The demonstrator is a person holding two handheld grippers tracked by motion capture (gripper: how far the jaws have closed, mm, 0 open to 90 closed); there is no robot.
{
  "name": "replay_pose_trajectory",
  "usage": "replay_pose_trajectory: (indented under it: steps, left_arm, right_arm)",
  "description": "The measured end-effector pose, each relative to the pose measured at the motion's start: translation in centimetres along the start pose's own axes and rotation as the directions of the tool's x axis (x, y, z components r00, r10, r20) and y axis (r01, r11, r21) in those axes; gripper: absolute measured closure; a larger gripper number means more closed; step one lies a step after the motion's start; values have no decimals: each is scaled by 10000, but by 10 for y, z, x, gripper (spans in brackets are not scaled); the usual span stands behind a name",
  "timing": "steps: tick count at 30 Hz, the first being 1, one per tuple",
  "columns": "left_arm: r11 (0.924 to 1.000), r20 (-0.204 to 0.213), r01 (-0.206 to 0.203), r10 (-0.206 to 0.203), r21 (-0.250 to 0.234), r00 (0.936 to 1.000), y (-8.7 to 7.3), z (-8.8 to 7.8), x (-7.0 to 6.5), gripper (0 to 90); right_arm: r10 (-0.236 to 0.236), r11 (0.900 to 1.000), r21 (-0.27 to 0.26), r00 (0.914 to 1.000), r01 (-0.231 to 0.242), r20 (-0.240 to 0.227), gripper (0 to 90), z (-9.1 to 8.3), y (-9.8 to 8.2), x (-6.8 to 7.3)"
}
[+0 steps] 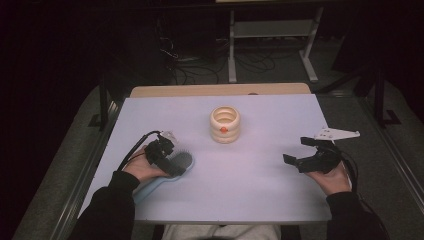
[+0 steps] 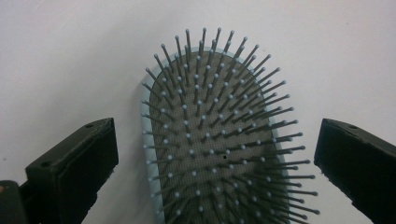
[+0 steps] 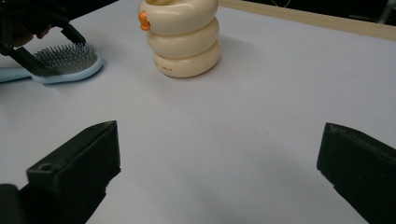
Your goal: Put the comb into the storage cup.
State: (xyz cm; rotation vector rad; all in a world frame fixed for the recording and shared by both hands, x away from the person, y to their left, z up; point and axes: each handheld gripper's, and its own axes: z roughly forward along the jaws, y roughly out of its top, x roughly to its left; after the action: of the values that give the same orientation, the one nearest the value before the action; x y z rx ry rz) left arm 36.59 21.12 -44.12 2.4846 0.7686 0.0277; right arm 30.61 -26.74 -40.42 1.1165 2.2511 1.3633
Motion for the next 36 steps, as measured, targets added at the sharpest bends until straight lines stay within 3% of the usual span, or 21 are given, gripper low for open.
replay_pose_trajectory:
  steps: [30, 34, 36]
  left_arm:
    - [9959, -701, -331, 390, 842, 9968, -1, 18, -6, 1]
    - [9956, -859, -451, 521, 816, 9949, -1, 17, -8, 45]
    - [9962, -745, -438, 495, 759, 9960, -1, 15, -7, 78]
  right_arm:
    - [-17, 10000, -27, 10000, 17, 6, 0, 0, 0, 0]
    - [-28, 10000, -17, 10000, 28, 7, 0, 0, 0, 0]
    - [-10, 10000, -10, 10000, 10, -5, 0, 0, 0, 0]
